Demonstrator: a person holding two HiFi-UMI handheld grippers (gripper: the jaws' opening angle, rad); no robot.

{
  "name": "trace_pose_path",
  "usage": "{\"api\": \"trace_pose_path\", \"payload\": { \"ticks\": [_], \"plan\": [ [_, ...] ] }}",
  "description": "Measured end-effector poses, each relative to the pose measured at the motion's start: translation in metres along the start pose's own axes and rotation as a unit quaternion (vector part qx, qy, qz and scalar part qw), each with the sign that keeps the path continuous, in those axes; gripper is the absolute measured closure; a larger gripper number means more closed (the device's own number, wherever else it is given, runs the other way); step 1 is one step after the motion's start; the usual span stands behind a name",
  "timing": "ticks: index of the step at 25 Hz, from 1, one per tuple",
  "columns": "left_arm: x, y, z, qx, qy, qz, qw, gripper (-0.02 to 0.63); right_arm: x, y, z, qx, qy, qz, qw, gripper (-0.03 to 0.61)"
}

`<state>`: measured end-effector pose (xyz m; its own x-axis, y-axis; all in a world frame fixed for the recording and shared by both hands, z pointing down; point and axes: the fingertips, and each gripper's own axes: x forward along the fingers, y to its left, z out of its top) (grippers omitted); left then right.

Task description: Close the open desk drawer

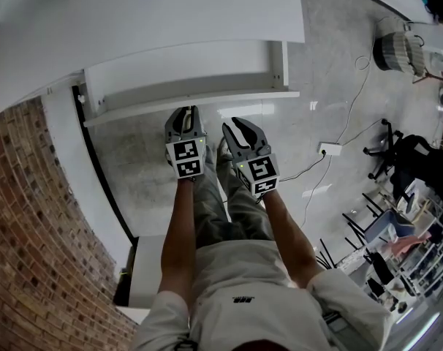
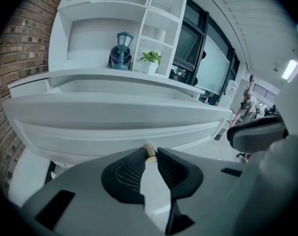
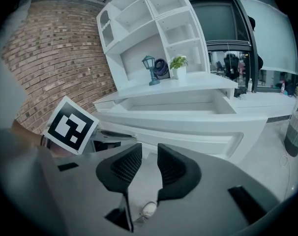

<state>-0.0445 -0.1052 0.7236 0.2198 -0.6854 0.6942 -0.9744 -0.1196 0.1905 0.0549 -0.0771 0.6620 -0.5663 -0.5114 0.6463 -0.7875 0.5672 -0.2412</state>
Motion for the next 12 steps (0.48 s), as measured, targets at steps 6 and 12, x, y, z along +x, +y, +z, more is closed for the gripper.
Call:
{"api": "trace_pose_path", "payload": {
  "ticks": [6,12],
  "plan": [
    [0.007,0.004,0.007,0.003,0.0,-0.007,1.0,0.525,0.009,-0.004,0.008,0.005,-0.004,-0.012,1.0,0.477],
    [0.016,0.006,0.017,0.005,0.0,-0.015,0.9999,0.525,0.017,-0.007,0.013,0.01,-0.003,-0.019,1.0,0.477]
  ]
}}
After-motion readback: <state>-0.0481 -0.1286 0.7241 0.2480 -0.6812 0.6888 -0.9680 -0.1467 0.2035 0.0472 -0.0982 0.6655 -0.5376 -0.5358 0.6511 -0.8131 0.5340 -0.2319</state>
